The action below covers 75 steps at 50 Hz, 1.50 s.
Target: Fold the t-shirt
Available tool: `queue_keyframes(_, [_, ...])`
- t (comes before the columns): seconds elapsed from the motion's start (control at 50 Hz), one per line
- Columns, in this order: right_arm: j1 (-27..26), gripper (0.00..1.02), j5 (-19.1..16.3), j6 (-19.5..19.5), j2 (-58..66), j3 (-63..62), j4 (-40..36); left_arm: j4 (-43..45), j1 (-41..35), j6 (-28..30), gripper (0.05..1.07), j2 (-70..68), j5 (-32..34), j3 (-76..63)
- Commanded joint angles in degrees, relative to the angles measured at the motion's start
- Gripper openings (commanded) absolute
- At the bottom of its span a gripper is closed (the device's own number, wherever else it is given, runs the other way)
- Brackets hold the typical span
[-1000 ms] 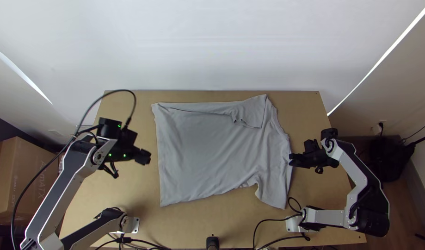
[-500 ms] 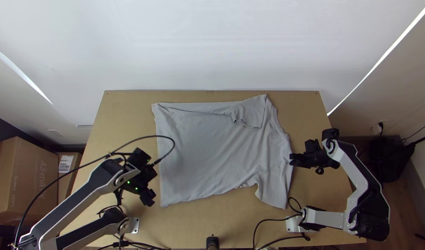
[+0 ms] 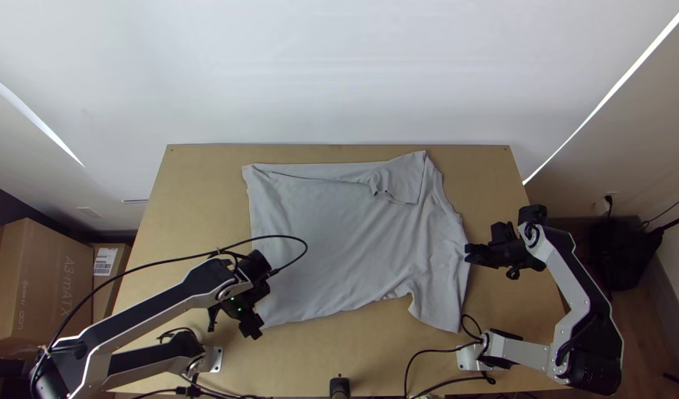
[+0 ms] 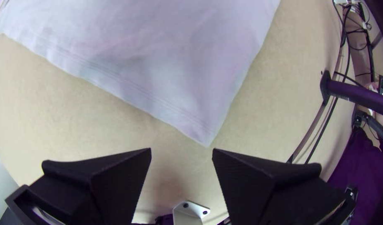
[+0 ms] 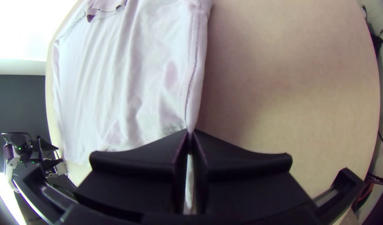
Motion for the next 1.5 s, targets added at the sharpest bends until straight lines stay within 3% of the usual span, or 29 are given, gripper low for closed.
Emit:
queue_keyframes(0.0, [-0.7,0.02,0.2,0.9,-1.5,-1.7,-1.1,0.7,-2.3,-1.5,0.77,3.2,-0.3,-0.6])
queue_keyframes(0.6, [-1.1,0.02,0.2,1.1,-2.6,-2.0,-1.3,10.3,-6.5,-3.0,0.76,9.9,0.3,-1.5])
queue_keyframes(0.66, [-1.1,0.02,0.2,1.1,-2.6,-1.9,-1.3,11.1,-6.7,-3.6,0.6,10.0,0.4,-2.0])
queue_keyframes(0.74, [-1.1,0.02,0.2,1.2,-2.6,-1.7,-1.3,13.4,-6.8,-4.0,0.25,9.9,0.6,-2.5])
queue_keyframes(0.8, [-1.1,0.02,0.2,1.4,-2.6,-1.6,-1.3,13.4,-7.2,-4.3,0.09,9.2,1.2,-3.0])
queue_keyframes(0.94, [-1.1,0.02,0.2,1.5,-2.5,-1.1,-1.3,13.1,-7.2,-4.3,0.08,6.0,1.0,-4.8])
queue_keyframes(1.04, [-1.0,0.02,0.2,2.2,-2.3,0.3,-1.3,12.3,-1.8,-3.0,0.08,2.2,0.6,-4.9])
queue_keyframes(1.26, [-1.4,0.02,0.3,2.2,-2.1,4.8,-0.7,13.1,18.6,2.8,0.08,-3.4,-1.3,-2.1])
queue_keyframes(1.48, [-0.4,0.02,0.1,5.4,-2.4,11.7,-0.7,13.7,30.4,2.4,0.08,-3.7,-2.6,3.4])
